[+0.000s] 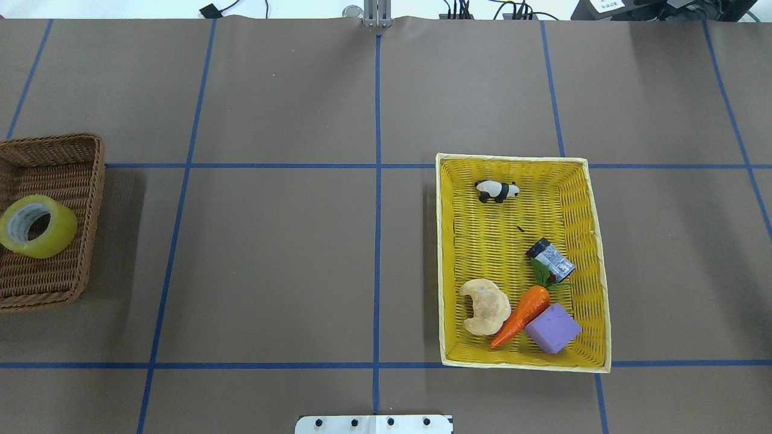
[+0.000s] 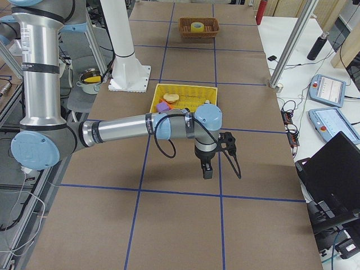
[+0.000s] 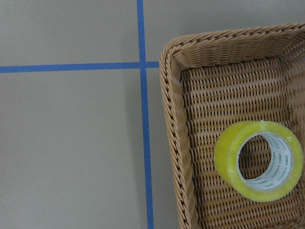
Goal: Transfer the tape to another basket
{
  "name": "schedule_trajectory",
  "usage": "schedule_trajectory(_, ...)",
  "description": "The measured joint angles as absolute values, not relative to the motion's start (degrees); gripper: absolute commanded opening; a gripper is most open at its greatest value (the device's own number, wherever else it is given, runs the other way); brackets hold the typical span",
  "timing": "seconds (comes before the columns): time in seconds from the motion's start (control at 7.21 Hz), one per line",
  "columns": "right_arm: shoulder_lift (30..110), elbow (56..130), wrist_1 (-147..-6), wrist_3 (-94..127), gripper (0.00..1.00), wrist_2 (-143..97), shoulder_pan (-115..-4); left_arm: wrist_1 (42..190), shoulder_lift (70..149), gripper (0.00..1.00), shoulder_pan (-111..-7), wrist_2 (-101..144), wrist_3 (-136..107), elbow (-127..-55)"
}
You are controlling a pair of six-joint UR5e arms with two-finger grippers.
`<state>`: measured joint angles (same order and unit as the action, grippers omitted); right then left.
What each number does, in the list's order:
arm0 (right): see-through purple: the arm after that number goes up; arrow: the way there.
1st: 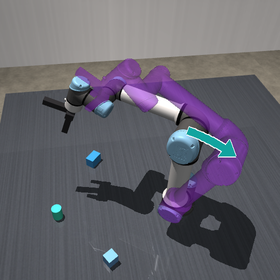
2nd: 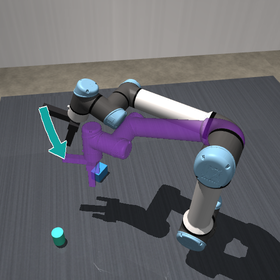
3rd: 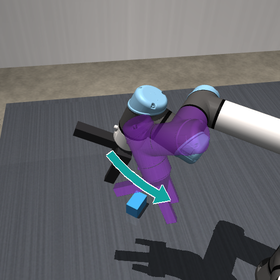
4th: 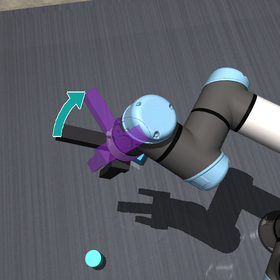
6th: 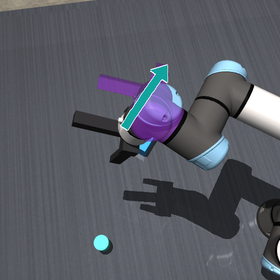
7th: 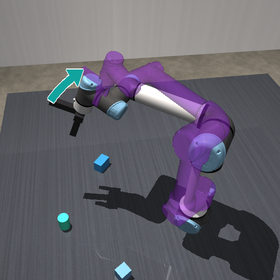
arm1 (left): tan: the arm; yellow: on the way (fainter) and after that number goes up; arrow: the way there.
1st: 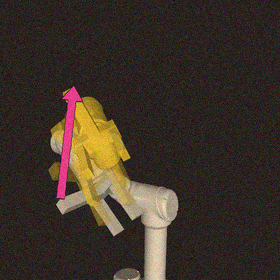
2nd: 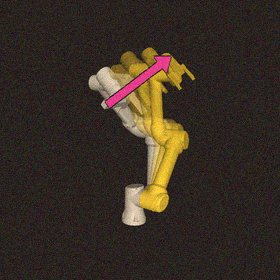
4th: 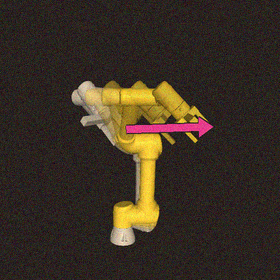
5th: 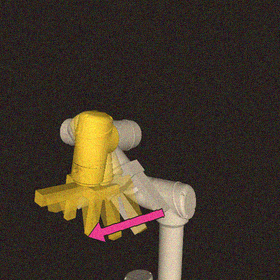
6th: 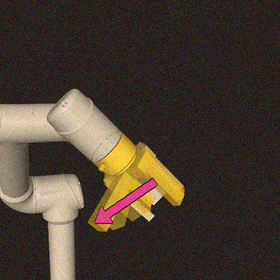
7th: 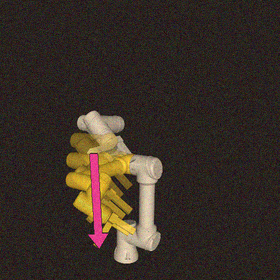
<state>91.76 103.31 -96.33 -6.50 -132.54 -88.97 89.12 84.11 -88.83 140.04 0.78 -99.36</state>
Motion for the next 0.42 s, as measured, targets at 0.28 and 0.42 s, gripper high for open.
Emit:
schedule_trajectory(0.28, 91.8, 103.3, -96.3, -6.5, 1.0, -132.5, -89.0, 90.1, 84.0, 0.98, -88.8, 140.0, 0.8, -99.3)
schedule_trajectory(0.42, 91.8, 103.3, -96.3, -6.5, 1.0, -132.5, -89.0, 90.2, 84.0, 0.98, -88.8, 140.0, 0.7, -99.1)
